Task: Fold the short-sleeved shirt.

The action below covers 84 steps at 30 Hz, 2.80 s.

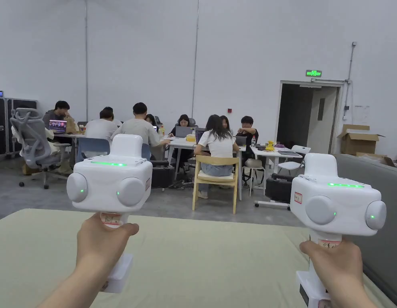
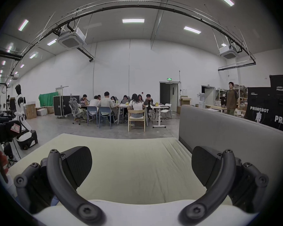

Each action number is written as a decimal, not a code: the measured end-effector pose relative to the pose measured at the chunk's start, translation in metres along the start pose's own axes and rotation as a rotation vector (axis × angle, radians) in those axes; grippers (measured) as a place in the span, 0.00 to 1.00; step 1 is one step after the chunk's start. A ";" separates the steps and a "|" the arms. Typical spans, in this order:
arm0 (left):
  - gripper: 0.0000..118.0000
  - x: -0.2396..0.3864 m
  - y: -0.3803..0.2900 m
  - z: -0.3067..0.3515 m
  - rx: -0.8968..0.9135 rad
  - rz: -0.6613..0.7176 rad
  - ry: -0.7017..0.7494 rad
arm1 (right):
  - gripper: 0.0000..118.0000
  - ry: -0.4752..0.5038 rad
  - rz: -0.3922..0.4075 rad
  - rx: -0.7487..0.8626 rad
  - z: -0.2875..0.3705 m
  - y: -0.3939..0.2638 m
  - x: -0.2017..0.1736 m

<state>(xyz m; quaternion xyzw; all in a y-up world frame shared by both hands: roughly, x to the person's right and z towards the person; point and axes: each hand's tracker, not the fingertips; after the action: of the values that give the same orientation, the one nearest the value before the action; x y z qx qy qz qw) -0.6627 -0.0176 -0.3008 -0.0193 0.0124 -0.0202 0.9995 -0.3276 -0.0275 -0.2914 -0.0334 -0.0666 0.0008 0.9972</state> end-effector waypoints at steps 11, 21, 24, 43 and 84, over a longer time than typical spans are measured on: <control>1.00 0.000 0.006 0.002 0.009 0.017 -0.014 | 1.00 0.010 -0.007 -0.015 -0.003 0.005 0.001; 1.00 0.002 -0.001 -0.002 -0.013 0.015 -0.021 | 1.00 0.023 0.029 -0.009 -0.003 0.005 -0.006; 1.00 0.001 0.001 -0.001 -0.003 0.028 -0.013 | 1.00 0.029 0.026 -0.020 -0.006 0.004 -0.006; 1.00 0.009 -0.002 0.003 -0.002 -0.007 0.004 | 1.00 0.012 0.001 -0.019 -0.003 0.000 -0.002; 0.35 0.020 -0.004 0.005 -0.017 -0.050 -0.119 | 0.27 -0.013 0.033 0.076 0.010 -0.014 -0.005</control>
<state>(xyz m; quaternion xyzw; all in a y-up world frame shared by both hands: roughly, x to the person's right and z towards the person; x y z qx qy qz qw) -0.6428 -0.0225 -0.2958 -0.0293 -0.0471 -0.0437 0.9975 -0.3344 -0.0408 -0.2816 0.0033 -0.0724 0.0199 0.9972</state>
